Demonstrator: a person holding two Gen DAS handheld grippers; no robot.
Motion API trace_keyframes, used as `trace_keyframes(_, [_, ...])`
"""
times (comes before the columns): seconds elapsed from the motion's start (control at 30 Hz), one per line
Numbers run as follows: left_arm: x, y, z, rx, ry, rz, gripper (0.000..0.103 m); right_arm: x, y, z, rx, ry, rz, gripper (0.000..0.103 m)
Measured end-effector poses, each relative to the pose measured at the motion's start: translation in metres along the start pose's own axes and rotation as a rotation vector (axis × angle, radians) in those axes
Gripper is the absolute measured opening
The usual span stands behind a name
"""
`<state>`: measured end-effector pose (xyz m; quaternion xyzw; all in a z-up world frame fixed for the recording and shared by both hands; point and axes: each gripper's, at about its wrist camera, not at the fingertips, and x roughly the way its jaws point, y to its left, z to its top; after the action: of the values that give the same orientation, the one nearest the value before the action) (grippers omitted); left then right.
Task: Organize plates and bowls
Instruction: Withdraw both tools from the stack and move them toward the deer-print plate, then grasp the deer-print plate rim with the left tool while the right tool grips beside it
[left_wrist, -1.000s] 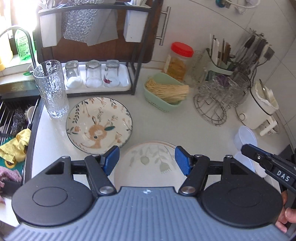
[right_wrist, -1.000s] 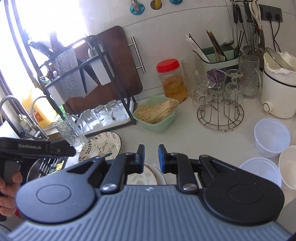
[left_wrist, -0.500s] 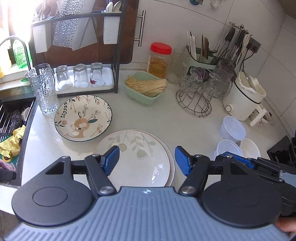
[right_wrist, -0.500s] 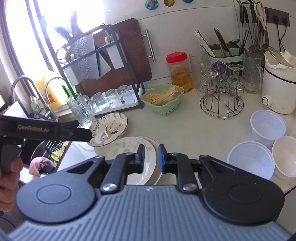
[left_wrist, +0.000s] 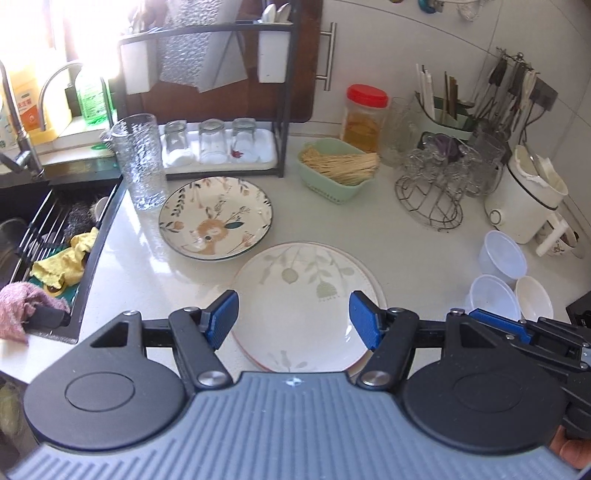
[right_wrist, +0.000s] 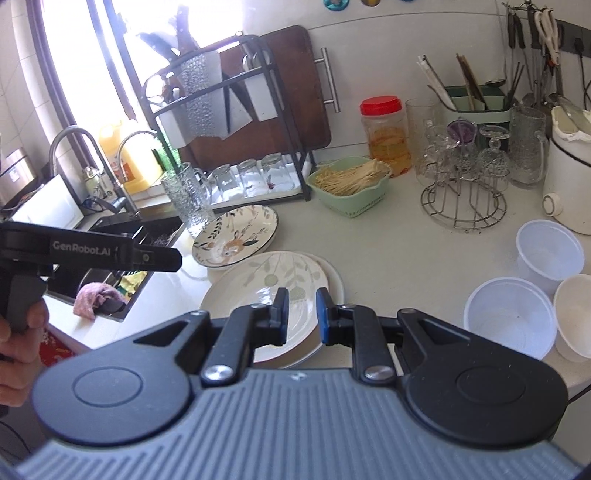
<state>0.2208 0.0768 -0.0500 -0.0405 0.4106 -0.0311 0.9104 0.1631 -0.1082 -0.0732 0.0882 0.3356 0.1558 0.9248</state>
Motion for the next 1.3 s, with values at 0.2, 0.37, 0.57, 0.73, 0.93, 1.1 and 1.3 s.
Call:
trace_keyframes(0.2, [0.002, 0.015, 0.005, -0.022, 0.006, 0.018, 0.071, 0.010, 0.014, 0.001, -0.028, 0.021, 0.043, 0.020])
trace_keyframes(0.37, [0.013, 0.029, 0.016, -0.018, 0.012, 0.007, 0.071, 0.026, 0.024, 0.006, -0.037, 0.034, 0.053, 0.020])
trace_keyframes(0.57, [0.034, 0.049, 0.031, -0.018, 0.027, -0.011, 0.071, 0.047, 0.031, 0.016, -0.033, 0.053, 0.040, 0.020])
trace_keyframes(0.73, [0.056, 0.067, 0.044, 0.002, 0.039, -0.017, 0.071, 0.071, 0.038, 0.027, -0.027, 0.063, 0.029, 0.020])
trace_keyframes(0.93, [0.081, 0.098, 0.051, -0.006, 0.044, -0.020, 0.072, 0.114, 0.046, 0.037, -0.013, 0.073, 0.000, 0.020])
trace_keyframes(1.1, [0.103, 0.125, 0.062, -0.040, 0.059, -0.017, 0.076, 0.138, 0.052, 0.047, -0.027, 0.101, -0.024, 0.020])
trace_keyframes(1.3, [0.128, 0.153, 0.075, -0.070, 0.085, -0.026, 0.082, 0.168, 0.068, 0.051, -0.065, 0.150, -0.037, 0.020])
